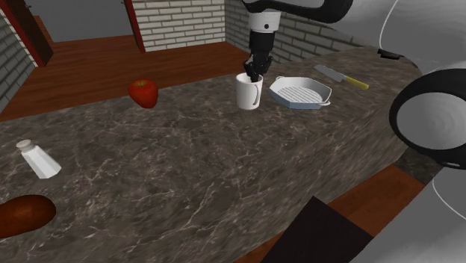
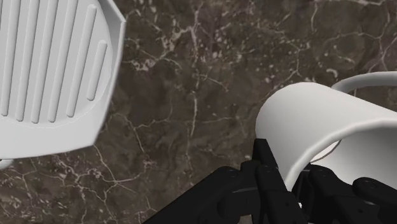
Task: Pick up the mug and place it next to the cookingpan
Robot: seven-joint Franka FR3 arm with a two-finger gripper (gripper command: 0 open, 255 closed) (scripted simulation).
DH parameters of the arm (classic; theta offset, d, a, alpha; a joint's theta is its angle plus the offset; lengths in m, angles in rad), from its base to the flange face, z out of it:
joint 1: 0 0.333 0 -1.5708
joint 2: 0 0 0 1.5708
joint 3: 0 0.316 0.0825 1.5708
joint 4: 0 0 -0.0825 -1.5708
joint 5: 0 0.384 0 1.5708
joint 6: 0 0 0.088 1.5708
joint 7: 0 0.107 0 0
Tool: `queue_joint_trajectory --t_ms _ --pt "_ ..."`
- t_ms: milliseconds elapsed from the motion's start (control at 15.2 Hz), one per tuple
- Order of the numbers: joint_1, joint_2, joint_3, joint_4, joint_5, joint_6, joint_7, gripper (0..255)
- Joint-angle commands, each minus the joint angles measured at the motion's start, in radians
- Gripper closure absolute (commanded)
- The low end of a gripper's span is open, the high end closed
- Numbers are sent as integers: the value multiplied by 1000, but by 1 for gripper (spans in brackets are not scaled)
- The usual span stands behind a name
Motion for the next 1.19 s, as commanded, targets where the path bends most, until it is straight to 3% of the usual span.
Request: queue_joint_trajectory --t_ms 0,528,1056,1122 --pt "0 -16 0 -50 0 35 -2 255" --pt "0 -44 0 -192 0 149 -8 255" --pt "0 -44 0 -192 0 149 -8 255" --pt "0 -44 0 -192 0 149 -8 0"
